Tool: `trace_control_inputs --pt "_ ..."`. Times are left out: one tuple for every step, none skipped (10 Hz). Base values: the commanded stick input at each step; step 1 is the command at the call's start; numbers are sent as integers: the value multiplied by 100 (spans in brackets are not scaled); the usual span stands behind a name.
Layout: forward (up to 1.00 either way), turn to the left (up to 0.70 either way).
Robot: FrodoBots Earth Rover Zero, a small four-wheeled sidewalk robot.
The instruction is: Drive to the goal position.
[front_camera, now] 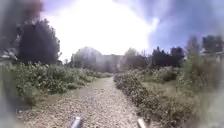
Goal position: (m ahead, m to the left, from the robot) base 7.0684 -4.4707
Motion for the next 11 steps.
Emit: trace_control_inputs --pt "100 0" --pt "100 0" --pt "100 0" --pt "100 0" --pt "100 0" --pt "100 0" --pt "100 0" --pt "100 0" --pt "100 0" --pt "100 0" --pt "100 0"
